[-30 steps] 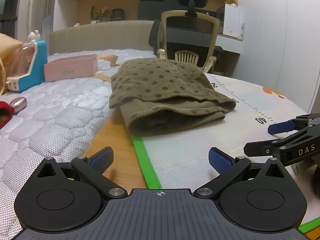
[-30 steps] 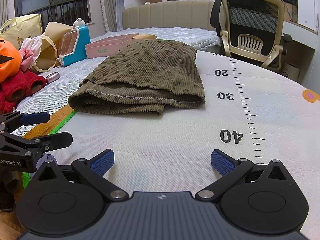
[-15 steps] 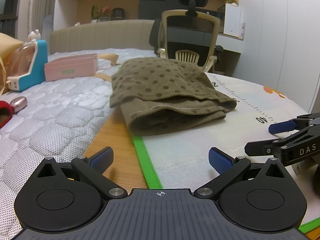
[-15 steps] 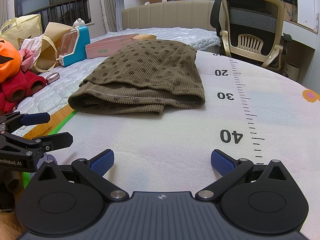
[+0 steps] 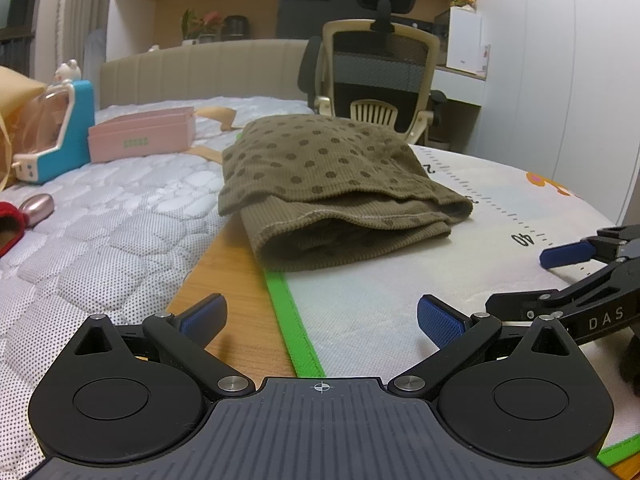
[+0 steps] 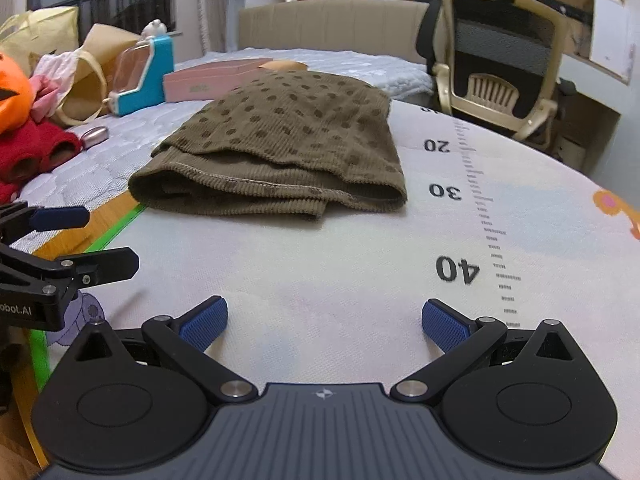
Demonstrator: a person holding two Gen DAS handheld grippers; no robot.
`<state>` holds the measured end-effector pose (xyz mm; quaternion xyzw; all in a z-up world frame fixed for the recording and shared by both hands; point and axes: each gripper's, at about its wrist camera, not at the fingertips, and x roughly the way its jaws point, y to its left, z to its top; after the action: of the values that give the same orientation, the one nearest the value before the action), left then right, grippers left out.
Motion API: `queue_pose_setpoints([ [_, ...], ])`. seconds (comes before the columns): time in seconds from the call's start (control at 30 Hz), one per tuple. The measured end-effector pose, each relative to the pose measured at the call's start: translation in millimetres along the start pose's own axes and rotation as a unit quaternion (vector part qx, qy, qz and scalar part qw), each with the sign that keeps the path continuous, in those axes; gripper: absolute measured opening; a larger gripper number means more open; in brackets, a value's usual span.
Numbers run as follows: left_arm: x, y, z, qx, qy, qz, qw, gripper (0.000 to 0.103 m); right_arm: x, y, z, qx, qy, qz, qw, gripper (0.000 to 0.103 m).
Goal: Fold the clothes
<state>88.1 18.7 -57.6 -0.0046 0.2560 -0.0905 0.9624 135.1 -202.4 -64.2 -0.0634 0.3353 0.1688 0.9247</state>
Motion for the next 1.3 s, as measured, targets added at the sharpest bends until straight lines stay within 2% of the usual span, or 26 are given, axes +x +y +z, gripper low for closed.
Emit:
queue_pose_setpoints([
  [0.77,-0.9,-0.7,-0.6,-0.013,0.01,-0.008,0.9998,0.103,1.1,-0.1,-1.2,0.006,-0.002,0.001,1.0,0.103],
  [1.3,-4.9,-3.0,-2.7,-0.005,-0.008,-0.008,0.9999,0.103,0.2,0.1,-1.2,0.006,-0.002,0.001,1.0,0.103],
])
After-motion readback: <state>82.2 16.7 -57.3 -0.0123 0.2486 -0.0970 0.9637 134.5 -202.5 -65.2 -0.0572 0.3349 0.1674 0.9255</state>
